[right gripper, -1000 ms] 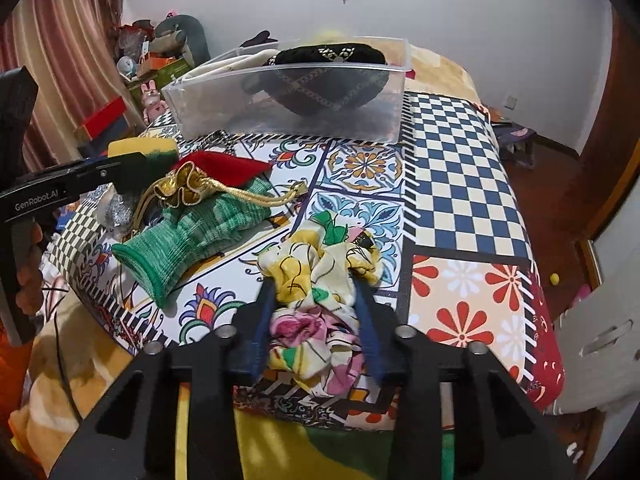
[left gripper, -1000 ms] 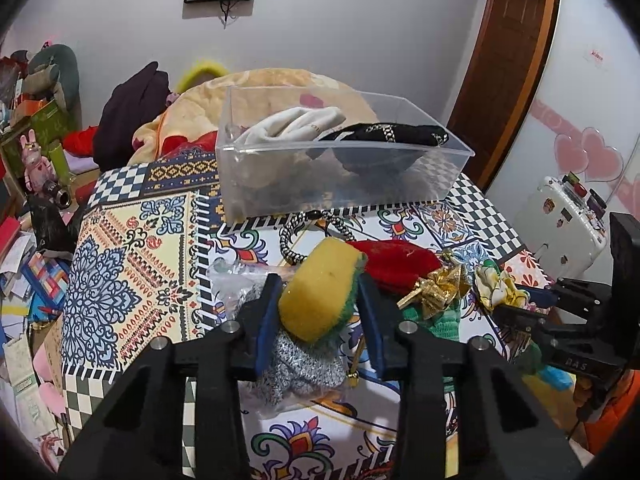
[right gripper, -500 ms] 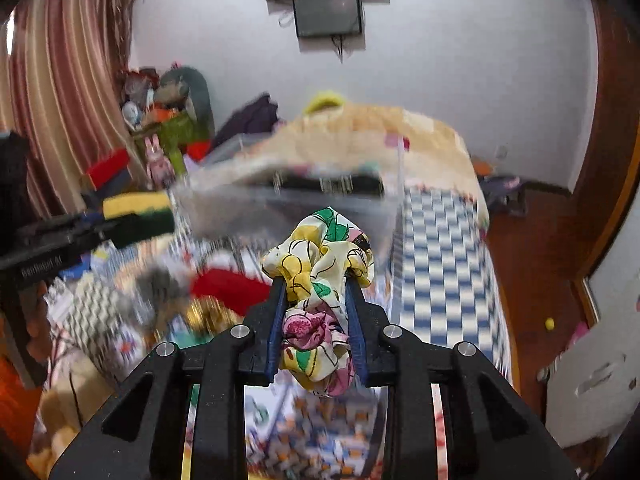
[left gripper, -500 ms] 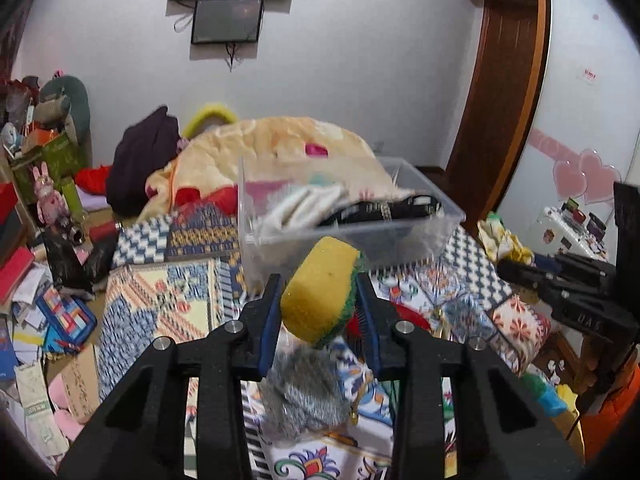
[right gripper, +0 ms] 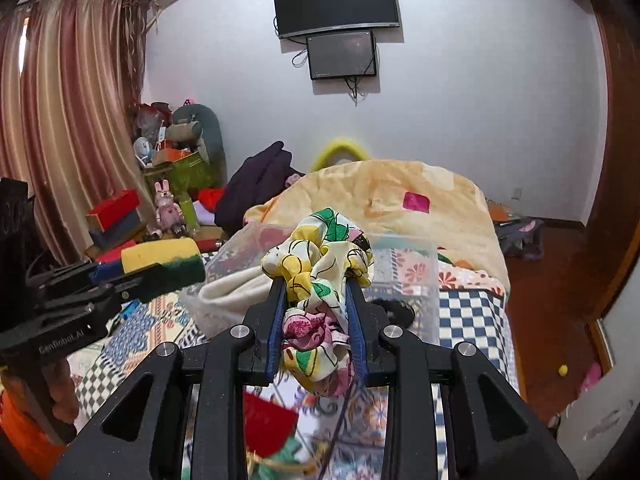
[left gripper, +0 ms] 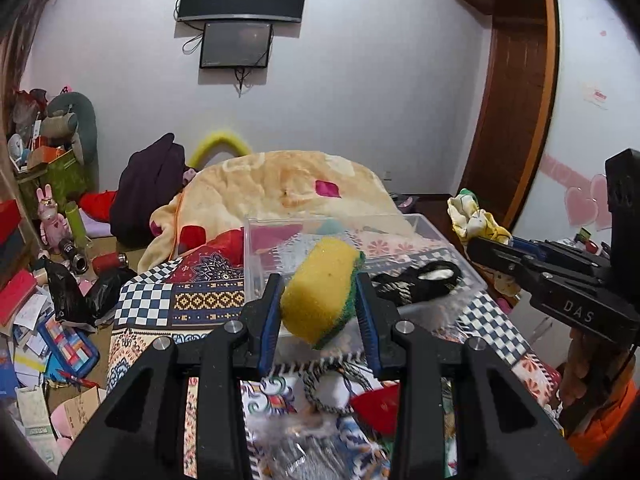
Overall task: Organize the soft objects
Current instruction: 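Carry the sponge and scarf over the clear box and open both tools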
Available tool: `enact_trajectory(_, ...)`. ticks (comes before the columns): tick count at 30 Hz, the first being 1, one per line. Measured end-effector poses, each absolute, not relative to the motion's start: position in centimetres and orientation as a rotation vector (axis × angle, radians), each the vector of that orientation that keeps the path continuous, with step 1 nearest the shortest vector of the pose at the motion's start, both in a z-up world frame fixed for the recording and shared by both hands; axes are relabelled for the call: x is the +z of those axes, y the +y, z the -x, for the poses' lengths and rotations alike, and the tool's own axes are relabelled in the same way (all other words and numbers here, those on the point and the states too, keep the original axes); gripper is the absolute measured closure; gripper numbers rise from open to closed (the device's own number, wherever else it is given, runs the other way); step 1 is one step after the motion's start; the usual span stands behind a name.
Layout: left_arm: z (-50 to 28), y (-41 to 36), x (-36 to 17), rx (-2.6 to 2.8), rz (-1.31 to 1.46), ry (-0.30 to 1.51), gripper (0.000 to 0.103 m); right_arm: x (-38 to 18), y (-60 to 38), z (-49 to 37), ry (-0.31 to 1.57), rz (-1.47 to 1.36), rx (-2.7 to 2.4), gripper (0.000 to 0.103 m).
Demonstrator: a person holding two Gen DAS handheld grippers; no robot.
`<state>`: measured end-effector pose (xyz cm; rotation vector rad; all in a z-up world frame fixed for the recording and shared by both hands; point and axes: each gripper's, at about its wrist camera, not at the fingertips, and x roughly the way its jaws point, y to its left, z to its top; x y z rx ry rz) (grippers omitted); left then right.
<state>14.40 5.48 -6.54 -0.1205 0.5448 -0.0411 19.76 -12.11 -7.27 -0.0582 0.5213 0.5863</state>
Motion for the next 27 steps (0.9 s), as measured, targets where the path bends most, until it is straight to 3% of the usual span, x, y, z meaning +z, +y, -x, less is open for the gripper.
enact_trajectory(25, -21.2, 5.6, -11.3, -0.022, 0.136, 0.687, 0.068, -12.8, -7.7, -25.5, 0.730, 0.172, 0.583, 0.077)
enact_trajectory(27, -21.1, 5.6, -11.3, -0.027, 0.136, 0.696, 0.064, -12.8, -7.8, -25.5, 0.729, 0.164, 0.576, 0.075)
